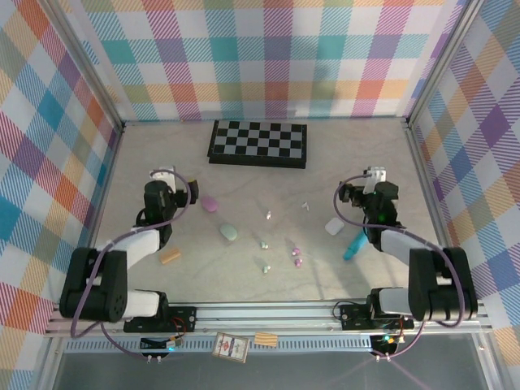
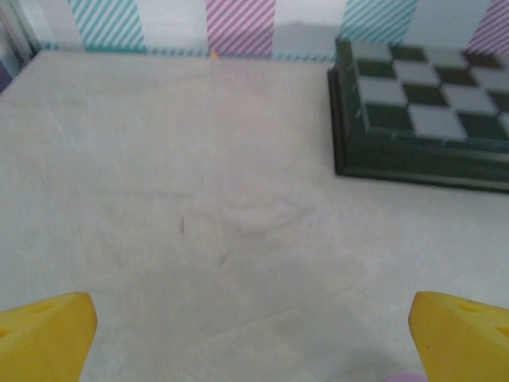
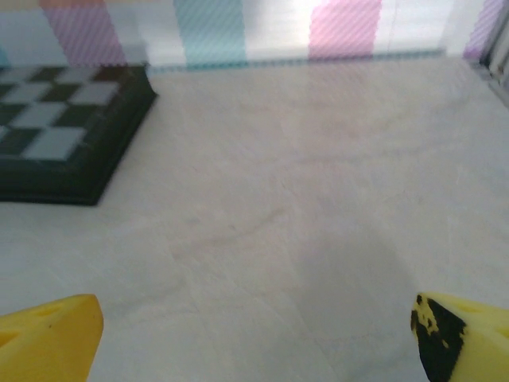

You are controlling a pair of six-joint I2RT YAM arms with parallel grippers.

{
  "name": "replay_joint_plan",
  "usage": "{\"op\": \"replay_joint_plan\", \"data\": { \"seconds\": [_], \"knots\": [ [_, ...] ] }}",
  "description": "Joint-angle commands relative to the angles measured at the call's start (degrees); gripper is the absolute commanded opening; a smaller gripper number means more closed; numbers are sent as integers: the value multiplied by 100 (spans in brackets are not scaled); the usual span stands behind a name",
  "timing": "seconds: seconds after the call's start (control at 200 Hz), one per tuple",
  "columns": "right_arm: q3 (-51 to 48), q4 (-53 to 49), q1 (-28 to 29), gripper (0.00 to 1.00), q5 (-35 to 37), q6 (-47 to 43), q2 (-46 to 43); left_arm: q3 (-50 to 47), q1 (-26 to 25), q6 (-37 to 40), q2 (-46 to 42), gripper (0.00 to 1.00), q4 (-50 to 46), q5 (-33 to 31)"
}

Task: Insert the wireless bluetooth earbuds into the charging case

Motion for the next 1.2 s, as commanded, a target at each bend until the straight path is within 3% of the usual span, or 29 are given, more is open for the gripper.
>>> {"op": "replay_joint_plan", "data": {
  "seconds": [0.0, 0.13, 0.28, 0.465, 0.65, 0.85, 1.055, 1.195],
  "knots": [
    [352, -1039, 371, 99, -398, -268, -479, 593, -99, -275, -592, 100, -1506, 74],
    [636, -1633, 1138, 99, -480, -503, -698, 1265, -90, -590, -972, 100, -2794, 550],
    [994, -1875, 2442, 99, -375, -574, -450, 1937, -3, -892, -1013, 100, -3952, 1017],
    [1554, -1739, 3951, 99, -235, -395, 533, 2328, 247, -1366, -948, 100, -4451, 1691],
    [2419, -1836, 4842, 99, -48, -498, 1999, 2401, 475, -1807, -900, 100, -4701, 1898],
    [3307, -2167, 5242, 99, -41, -486, 3075, 2226, 598, -1811, -1148, 100, -4776, 1900],
    [4631, -3640, 5243, 99, 585, 368, 3884, 2148, 610, -1538, -1370, 100, -5059, 1709],
    [5307, -4286, 5235, 99, 517, 673, 4329, 2144, 611, -1452, -1436, 100, -5159, 1651]
  ]
}}
